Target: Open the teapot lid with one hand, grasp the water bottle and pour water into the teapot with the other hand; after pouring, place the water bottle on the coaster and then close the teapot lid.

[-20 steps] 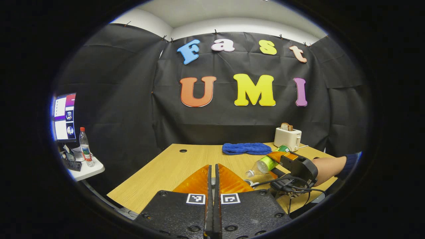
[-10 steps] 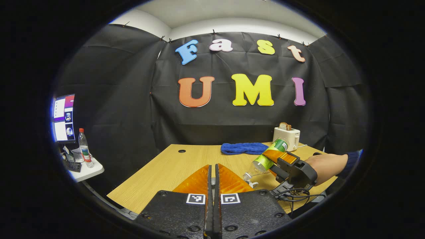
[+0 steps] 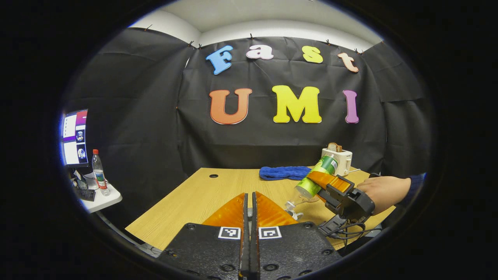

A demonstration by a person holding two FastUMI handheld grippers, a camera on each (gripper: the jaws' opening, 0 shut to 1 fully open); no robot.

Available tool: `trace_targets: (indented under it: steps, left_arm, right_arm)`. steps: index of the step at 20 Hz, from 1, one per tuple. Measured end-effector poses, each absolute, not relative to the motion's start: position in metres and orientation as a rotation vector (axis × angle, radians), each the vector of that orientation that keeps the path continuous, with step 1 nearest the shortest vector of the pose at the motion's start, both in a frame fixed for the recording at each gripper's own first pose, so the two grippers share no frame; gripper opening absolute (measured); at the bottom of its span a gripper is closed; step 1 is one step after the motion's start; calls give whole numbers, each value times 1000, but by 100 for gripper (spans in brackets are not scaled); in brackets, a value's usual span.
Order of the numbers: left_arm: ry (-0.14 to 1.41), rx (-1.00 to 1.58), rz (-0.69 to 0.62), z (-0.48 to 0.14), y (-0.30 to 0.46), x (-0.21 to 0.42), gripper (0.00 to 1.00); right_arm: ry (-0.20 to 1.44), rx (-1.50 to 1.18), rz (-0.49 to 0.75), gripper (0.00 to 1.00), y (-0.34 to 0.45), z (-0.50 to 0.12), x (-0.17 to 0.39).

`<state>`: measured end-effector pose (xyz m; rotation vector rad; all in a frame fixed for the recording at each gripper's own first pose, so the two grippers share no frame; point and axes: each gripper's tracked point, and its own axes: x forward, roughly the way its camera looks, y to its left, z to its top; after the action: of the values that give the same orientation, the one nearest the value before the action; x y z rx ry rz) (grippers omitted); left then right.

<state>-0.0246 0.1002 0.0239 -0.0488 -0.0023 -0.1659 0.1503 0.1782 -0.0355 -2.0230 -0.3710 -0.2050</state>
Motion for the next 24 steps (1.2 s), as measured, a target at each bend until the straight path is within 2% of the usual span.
trace_targets:
  steps: [18, 24]
  left_arm:
    - [42, -43, -145, 13, 107, -20, 3]
    - [53, -37, -138, 10, 108, -18, 3]
  right_arm:
    - [-429, -2161, -244, 73, 190, -16, 141]
    - [-428, -2095, -227, 75, 186, -18, 140]
